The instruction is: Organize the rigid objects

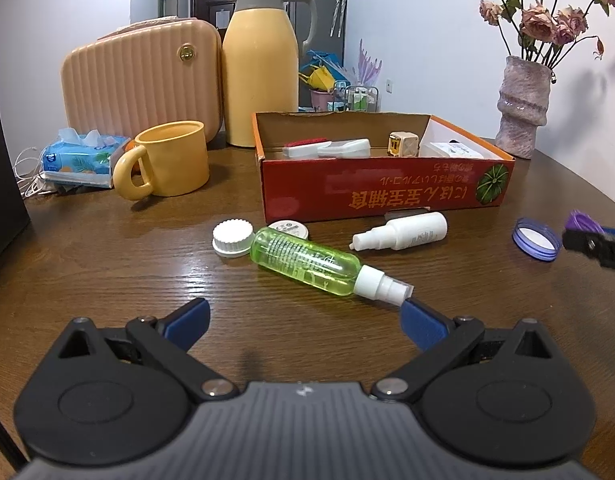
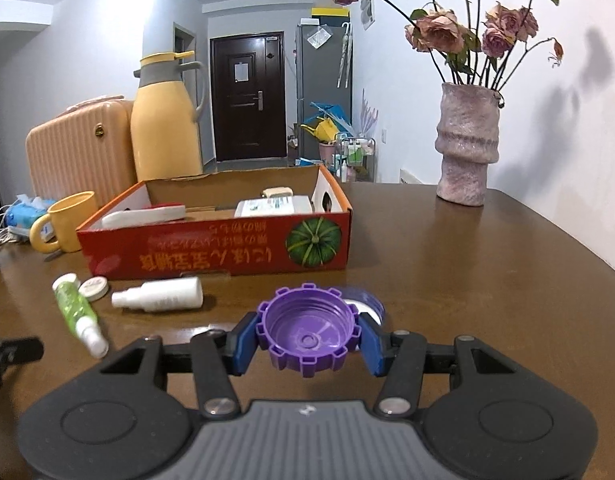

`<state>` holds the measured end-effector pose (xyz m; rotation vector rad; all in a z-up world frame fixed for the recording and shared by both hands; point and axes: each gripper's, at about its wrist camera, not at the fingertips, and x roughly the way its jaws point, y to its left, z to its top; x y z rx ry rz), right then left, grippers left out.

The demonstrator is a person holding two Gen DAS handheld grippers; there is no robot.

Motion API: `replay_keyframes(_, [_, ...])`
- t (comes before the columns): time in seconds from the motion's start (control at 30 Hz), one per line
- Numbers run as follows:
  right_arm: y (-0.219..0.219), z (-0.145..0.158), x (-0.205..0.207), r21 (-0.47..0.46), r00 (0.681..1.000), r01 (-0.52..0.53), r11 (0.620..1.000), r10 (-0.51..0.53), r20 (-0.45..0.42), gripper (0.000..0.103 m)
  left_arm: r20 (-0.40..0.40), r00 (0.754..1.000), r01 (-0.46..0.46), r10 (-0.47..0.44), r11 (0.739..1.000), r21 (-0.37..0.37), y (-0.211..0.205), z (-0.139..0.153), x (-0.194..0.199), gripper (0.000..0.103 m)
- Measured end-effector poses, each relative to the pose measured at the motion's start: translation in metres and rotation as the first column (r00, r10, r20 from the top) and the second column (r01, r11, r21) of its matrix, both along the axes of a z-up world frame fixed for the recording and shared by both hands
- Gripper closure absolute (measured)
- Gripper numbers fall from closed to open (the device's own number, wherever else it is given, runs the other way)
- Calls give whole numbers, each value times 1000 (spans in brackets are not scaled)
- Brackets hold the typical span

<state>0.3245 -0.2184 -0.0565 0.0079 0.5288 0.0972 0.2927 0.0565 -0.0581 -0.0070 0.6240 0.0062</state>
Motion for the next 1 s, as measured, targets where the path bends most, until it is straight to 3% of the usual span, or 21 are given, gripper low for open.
replay_keyframes(0.17, [0,-3,25,16,1000,15,1000,-16,16,51,-12,1000,-3,3,1000,-2,1,-2,3,0])
replay_keyframes(0.3, [-11,-13,34,86,999,36,996,-39,31,51,-17,1000,0,0,1000,4,-1,-4,6,0])
replay_keyframes(0.5, [-17,-18,36,75,997,44,996,-48,56,51,-4,1000,10,-10,1000,16,-10,-3,12,0])
replay_keyframes(1.0, [-49,-18,45,110,993,59,992,-69,93,51,-41,997,-62,62,998,9,-73,9,67,0])
